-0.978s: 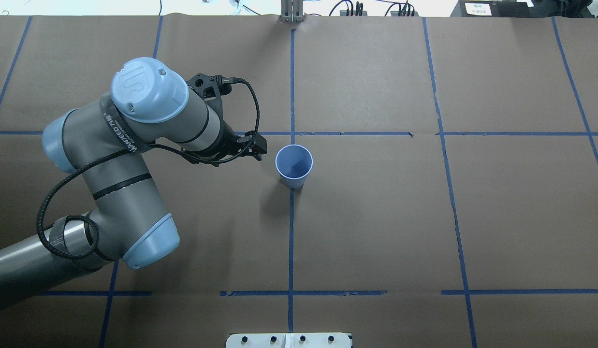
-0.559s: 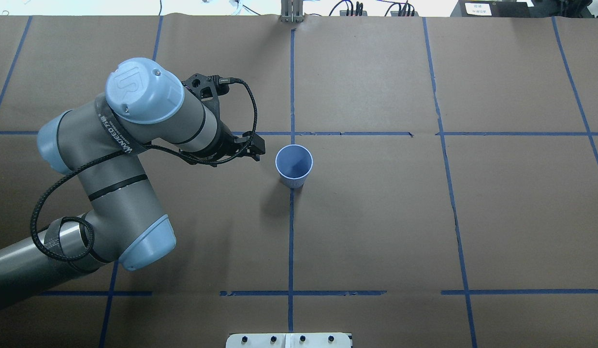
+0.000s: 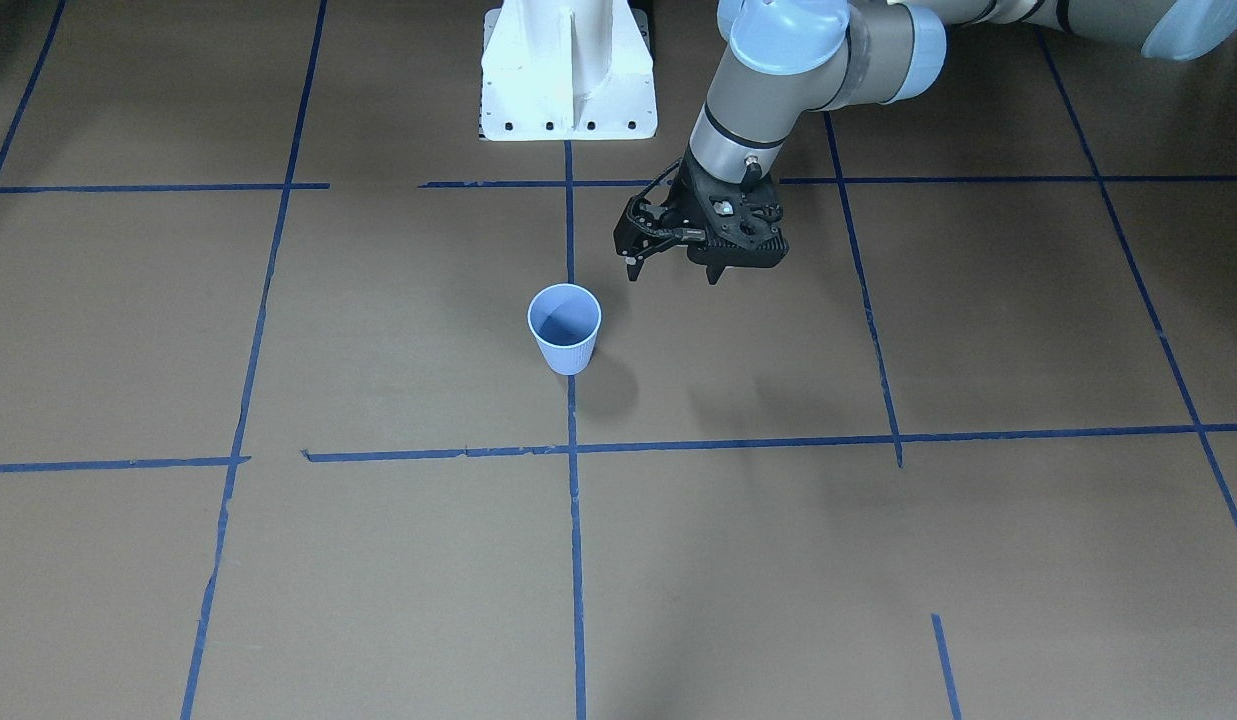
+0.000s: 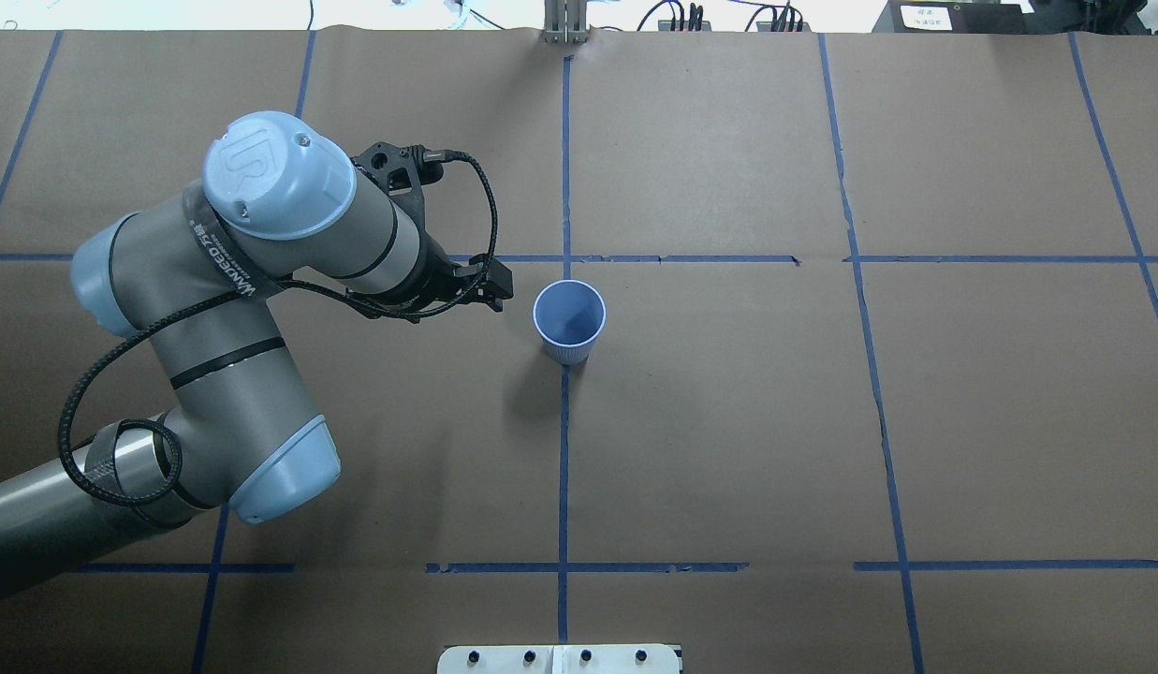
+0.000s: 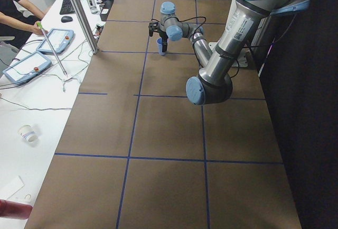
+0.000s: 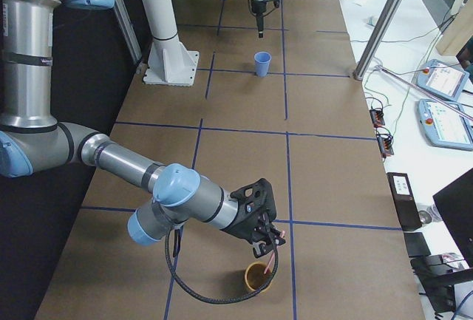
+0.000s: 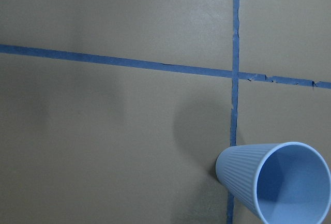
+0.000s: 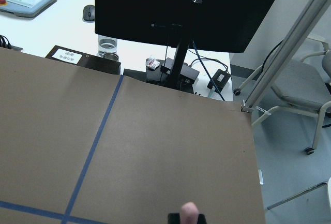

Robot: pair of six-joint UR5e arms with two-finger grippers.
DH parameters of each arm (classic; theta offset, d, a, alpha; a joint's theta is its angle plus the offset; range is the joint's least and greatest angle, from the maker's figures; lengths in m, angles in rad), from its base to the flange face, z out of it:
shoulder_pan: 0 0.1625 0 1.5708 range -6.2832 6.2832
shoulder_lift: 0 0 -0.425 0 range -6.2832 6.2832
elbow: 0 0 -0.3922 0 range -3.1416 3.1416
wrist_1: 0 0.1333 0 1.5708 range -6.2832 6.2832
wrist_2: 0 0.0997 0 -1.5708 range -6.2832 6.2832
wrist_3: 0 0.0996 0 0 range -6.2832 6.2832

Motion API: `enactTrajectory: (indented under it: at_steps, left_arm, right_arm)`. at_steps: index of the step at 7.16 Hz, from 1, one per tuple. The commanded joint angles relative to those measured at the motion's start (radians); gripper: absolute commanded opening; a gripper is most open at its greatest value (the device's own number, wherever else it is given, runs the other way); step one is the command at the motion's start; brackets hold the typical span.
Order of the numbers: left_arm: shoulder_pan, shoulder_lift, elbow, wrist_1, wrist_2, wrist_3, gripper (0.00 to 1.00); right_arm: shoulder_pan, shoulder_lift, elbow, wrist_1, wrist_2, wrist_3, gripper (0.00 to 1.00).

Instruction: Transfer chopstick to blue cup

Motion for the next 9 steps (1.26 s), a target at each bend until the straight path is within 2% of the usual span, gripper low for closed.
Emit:
enactTrajectory:
  at_steps: [1,3,5,6,7,8,9]
  left_arm:
    - [-0.002,0.0,0.0,-0.002,0.0,0.0,1.0]
    - [-0.008,0.002,-0.005,0.0,0.0,0.001,1.0]
    - [-0.052,0.049,-0.04,-0.002,-0.005,0.012,1.0]
    - [-0.081,0.078,-0.067,0.0,-0.005,0.056,1.0]
    - [-0.104,0.107,-0.083,-0.002,-0.005,0.087,1.0]
    - [-0.113,0.112,-0.083,0.0,-0.005,0.09,1.0]
    - [-0.124,0.114,-0.089,0.0,-0.005,0.09,1.0]
  right_arm:
    - [-0.088,0.079,0.117,-0.188,0.095,0.185,0.03]
    - [-0.271,0.147,0.166,-0.211,0.13,0.481,0.03]
    - [-0.371,0.251,0.177,-0.211,0.252,0.727,0.03]
    - [-0.471,0.309,0.218,-0.208,0.275,0.893,0.03]
    - [-0.576,0.39,0.251,-0.206,0.239,1.074,0.04]
    - [-0.682,0.455,0.278,-0.206,0.157,1.132,0.04]
    - [-0.823,0.467,0.314,-0.206,0.046,1.157,0.04]
